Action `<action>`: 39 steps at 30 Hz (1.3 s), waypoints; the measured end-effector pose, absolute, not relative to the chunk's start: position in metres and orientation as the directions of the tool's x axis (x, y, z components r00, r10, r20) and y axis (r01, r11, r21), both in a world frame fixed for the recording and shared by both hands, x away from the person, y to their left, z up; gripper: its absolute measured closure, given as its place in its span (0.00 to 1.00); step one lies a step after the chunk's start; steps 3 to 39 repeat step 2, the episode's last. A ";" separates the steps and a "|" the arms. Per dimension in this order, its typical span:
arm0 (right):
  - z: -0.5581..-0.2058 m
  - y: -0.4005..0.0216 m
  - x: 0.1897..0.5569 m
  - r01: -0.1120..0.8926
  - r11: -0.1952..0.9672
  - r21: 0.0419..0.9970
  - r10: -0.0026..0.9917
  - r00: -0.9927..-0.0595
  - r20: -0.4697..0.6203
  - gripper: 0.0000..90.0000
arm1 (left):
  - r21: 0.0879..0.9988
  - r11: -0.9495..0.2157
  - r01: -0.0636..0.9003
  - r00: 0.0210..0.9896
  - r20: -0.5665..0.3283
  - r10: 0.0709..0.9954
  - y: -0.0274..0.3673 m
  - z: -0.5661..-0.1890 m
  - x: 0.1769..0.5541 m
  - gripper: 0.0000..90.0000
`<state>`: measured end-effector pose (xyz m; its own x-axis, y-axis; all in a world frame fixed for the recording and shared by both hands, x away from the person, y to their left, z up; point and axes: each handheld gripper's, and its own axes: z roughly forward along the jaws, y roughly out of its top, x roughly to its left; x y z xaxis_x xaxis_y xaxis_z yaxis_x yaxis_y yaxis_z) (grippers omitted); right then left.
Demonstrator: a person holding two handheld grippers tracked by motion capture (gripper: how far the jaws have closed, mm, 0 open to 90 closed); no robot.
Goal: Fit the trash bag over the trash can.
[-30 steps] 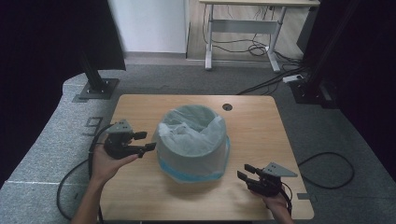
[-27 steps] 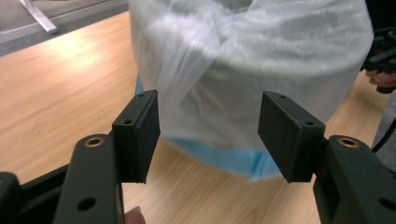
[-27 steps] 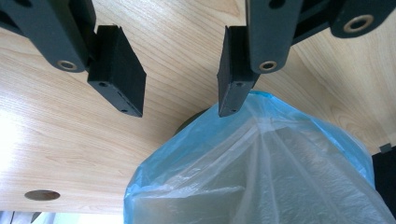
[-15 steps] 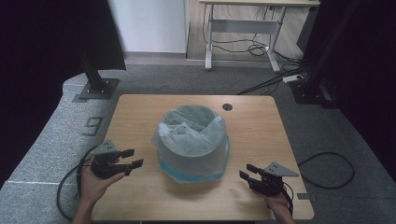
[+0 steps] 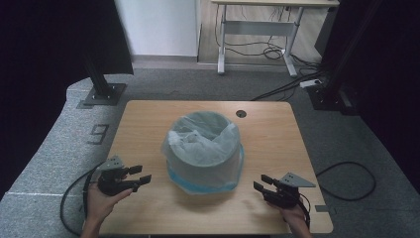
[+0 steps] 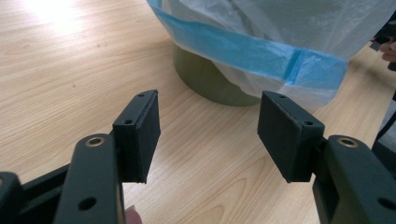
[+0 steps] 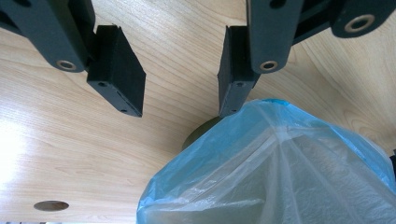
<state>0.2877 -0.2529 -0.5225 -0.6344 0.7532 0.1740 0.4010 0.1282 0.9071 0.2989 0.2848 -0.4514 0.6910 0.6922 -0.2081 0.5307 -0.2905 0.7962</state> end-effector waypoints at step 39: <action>-0.522 -0.254 0.288 0.401 0.126 0.907 0.755 -0.632 0.175 0.56 | 0.798 -0.287 0.530 0.691 -0.210 0.692 0.284 -0.452 0.299 0.43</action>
